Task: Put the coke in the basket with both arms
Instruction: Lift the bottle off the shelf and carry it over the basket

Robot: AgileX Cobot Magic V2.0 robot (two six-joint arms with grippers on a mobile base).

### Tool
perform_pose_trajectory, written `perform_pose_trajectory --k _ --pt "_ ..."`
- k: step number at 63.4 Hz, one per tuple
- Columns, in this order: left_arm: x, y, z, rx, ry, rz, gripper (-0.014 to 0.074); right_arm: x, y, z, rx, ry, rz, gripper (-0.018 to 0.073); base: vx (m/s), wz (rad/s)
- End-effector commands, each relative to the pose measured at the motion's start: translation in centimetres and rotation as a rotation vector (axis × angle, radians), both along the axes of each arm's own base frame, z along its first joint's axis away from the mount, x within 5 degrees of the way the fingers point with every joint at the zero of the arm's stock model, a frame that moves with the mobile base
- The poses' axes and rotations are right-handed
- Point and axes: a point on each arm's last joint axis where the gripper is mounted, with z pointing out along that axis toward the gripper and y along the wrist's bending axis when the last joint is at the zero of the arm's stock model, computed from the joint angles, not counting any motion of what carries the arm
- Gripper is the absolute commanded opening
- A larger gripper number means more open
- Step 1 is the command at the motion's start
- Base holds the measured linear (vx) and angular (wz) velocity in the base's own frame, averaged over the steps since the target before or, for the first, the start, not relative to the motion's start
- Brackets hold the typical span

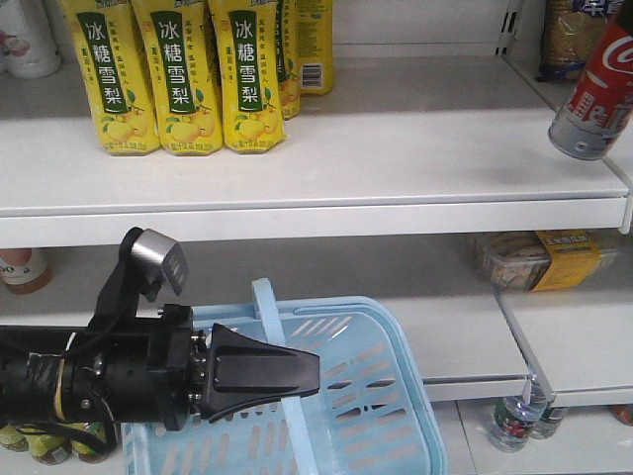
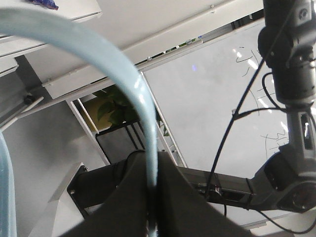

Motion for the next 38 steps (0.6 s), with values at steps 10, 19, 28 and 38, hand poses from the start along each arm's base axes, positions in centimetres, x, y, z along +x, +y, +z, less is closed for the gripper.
perform_pose_trajectory --k 10,19,28,38 --pt "-1.5 0.0 3.1 -0.216 -0.032 -0.135 -0.0006 -8.3 1.1 0.0 0.021 -0.156 0.146 -0.0007 0.00 0.00" --pt "-1.5 0.0 3.1 -0.216 -0.032 -0.135 -0.0006 -11.8 2.5 -2.3 0.100 -0.129 0.335 -0.0005 0.00 0.00" --pt "-1.5 0.0 3.1 -0.216 -0.032 -0.135 -0.0006 -12.9 4.1 -5.1 0.118 0.066 0.540 -0.0005 0.00 0.00" --pt "-1.5 0.0 3.1 -0.216 -0.032 -0.135 -0.0006 -12.4 4.6 -6.1 0.148 0.203 0.598 -0.0003 0.00 0.00"
